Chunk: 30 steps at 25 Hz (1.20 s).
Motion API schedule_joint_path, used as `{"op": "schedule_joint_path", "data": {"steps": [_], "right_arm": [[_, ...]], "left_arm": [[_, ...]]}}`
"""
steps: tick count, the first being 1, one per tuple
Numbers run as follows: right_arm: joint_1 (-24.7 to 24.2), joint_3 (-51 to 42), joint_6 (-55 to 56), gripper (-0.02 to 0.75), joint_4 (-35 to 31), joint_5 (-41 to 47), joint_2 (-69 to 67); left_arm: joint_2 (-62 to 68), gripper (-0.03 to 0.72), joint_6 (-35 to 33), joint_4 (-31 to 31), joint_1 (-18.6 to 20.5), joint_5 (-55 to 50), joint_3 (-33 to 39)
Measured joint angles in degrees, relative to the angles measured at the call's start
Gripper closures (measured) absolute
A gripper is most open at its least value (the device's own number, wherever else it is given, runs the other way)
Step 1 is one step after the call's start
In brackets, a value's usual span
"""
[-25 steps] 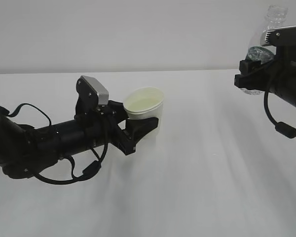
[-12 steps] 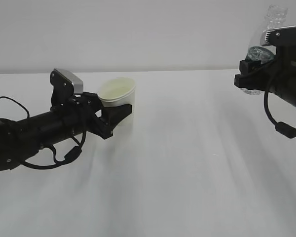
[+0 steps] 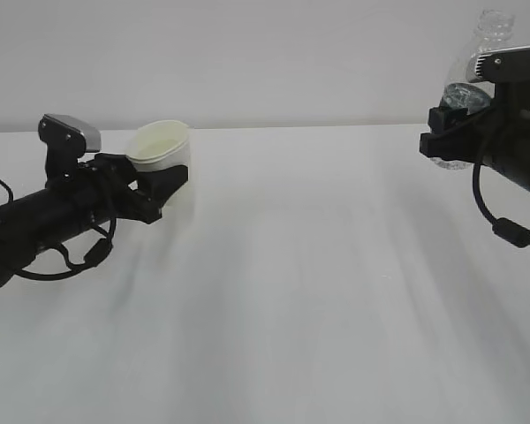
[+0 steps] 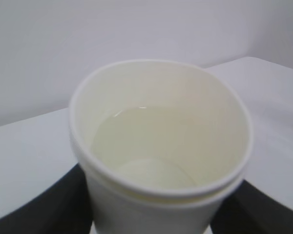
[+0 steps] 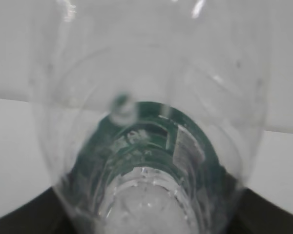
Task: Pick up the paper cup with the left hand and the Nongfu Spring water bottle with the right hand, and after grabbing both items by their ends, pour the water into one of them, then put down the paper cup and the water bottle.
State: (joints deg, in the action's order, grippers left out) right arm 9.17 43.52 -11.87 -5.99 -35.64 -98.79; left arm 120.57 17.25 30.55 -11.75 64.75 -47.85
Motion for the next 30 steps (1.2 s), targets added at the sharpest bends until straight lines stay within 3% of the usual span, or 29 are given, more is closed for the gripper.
{"op": "schedule_joint_path", "data": {"steps": [17,30], "right_arm": [[0.0,0.0,0.1,0.318,0.0,0.0,0.0],[0.0,0.0,0.1,0.318,0.0,0.0,0.0]], "left_arm": [[0.0,0.229,-0.7,-7.7,7.1,0.0,0.1],[0.0,0.229,-1.1,-9.6,12.9,0.0,0.1]]}}
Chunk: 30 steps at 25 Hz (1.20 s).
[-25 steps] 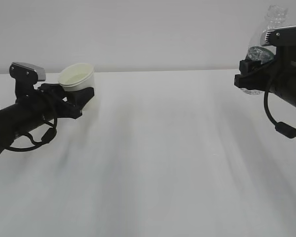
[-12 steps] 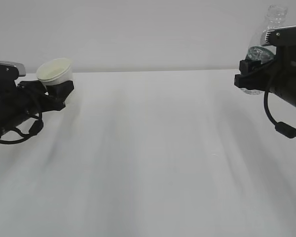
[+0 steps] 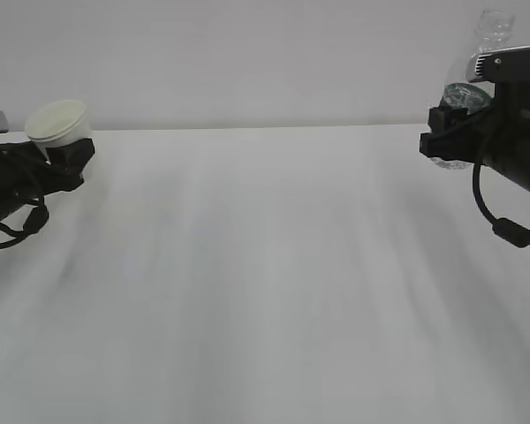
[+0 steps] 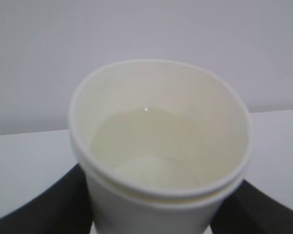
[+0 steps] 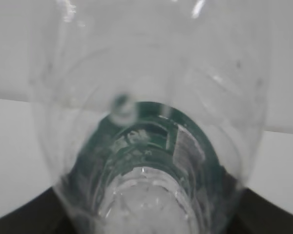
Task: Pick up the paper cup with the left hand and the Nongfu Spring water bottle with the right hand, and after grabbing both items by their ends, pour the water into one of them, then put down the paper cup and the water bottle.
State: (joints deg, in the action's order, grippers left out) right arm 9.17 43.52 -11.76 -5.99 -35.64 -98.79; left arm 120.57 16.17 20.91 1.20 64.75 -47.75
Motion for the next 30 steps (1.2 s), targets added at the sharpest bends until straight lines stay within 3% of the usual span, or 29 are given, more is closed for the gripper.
{"op": "schedule_joint_path", "data": {"steps": [16,30], "right_arm": [[0.0,0.0,0.0,0.318,0.0,0.0,0.0],[0.0,0.0,0.0,0.318,0.0,0.0,0.0]], "left_arm": [[0.5,0.229,-5.4,-5.8,1.6,-1.5,0.0],[9.1,0.230,-5.8,-8.9,1.6,1.0,0.0]]}}
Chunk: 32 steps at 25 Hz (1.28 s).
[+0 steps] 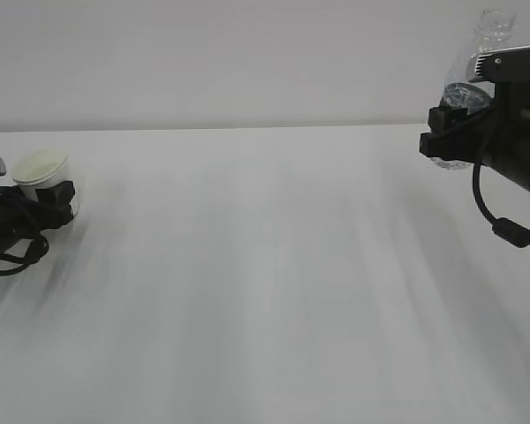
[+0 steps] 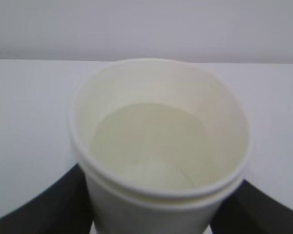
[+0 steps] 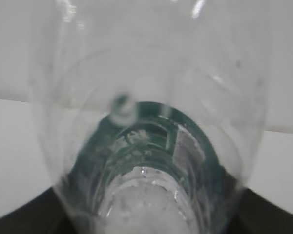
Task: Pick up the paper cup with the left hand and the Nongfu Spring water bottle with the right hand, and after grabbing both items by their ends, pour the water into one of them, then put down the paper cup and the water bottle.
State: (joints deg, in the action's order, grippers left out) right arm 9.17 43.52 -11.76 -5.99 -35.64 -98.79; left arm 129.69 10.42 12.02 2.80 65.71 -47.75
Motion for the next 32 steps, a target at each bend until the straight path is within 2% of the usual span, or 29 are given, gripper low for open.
{"op": "schedule_joint_path", "data": {"steps": [11,17,19,27,32], "right_arm": [[0.0,0.0,0.0,0.318,0.0,0.0,0.0],[0.0,0.0,0.0,0.318,0.0,0.0,0.0],[0.0,0.0,0.0,0.318,0.0,0.0,0.0],[0.0,0.0,0.0,0.319,0.0,0.0,0.0],[0.0,0.0,0.0,0.320,0.0,0.0,0.0]], "left_arm": [[2.1,0.224,-0.2,0.3,0.0,3.1,-0.3],[2.6,0.075,-0.2,0.9,0.0,1.1,-0.3],[2.7,0.060,-0.2,1.0,0.0,0.7,-0.3],[-0.4,0.053,-0.2,1.0,0.0,0.4,-0.2],[-3.8,0.054,-0.2,1.0,0.0,0.4,2.9]]}}
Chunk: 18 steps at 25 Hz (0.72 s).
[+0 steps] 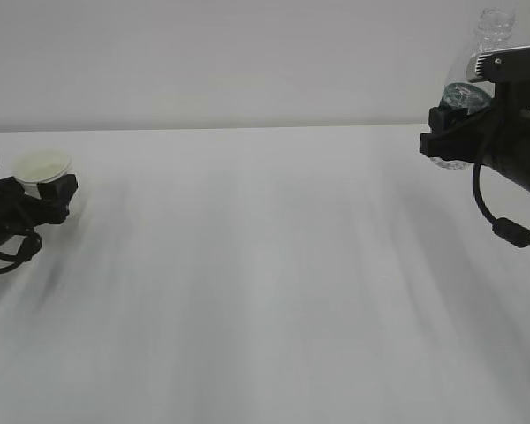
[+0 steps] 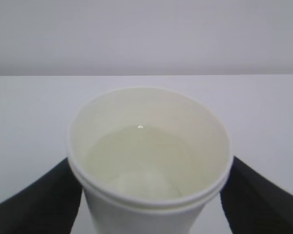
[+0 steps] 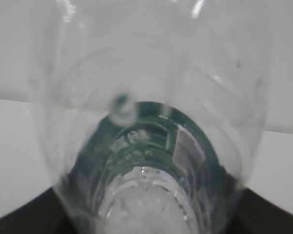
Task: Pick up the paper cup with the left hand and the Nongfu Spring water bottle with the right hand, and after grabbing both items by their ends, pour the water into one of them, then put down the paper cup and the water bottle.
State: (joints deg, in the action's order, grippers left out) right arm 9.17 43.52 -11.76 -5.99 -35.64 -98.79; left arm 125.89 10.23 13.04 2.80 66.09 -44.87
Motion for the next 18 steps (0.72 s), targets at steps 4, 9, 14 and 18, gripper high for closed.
{"op": "schedule_joint_path", "data": {"steps": [4,9,14,18], "right_arm": [[0.0,0.0,0.0,0.320,0.0,0.0,0.0],[0.0,0.0,0.0,0.320,0.0,0.0,0.0],[0.0,0.0,0.0,0.320,0.0,0.0,0.0],[0.0,0.0,0.0,0.320,0.0,0.0,0.0]], "left_arm": [[-2.0,0.057,0.0,0.0,0.0,0.0,3.0],[-4.3,0.059,0.0,0.0,0.0,0.0,6.8],[-6.5,0.067,0.0,0.0,0.0,0.0,10.8],[-9.7,0.071,0.0,0.0,0.0,0.0,14.2]]}}
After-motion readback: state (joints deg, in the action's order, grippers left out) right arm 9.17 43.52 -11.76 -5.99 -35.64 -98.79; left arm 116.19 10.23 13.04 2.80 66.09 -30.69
